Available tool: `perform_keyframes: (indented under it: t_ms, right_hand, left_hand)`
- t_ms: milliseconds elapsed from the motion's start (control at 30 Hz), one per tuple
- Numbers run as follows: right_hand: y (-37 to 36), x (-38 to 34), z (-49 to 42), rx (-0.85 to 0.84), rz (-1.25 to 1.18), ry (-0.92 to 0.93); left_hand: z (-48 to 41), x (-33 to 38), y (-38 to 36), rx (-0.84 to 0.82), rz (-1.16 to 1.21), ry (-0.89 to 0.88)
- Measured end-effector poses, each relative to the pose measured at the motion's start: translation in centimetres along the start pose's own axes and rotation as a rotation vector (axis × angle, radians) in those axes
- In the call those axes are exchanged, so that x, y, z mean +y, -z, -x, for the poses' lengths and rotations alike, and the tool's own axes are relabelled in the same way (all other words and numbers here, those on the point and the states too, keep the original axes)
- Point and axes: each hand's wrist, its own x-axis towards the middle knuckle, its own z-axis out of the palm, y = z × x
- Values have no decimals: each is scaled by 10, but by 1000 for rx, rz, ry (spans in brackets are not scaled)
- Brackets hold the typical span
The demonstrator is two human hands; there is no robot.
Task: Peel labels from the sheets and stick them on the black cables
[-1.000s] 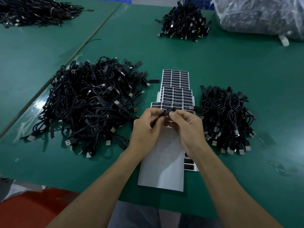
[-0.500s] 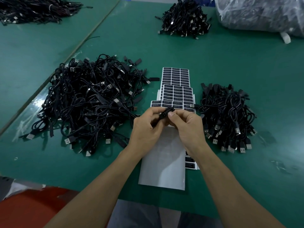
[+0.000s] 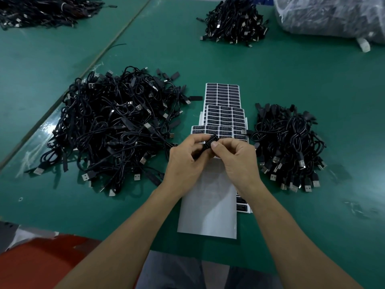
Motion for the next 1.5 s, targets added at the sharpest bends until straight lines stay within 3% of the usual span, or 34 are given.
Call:
perform_keyframes:
  t_ms: [1500]
  right_hand:
    - [-9,-5,7,121,36,33]
  left_hand:
    - [-1,4,0,30,4,14]
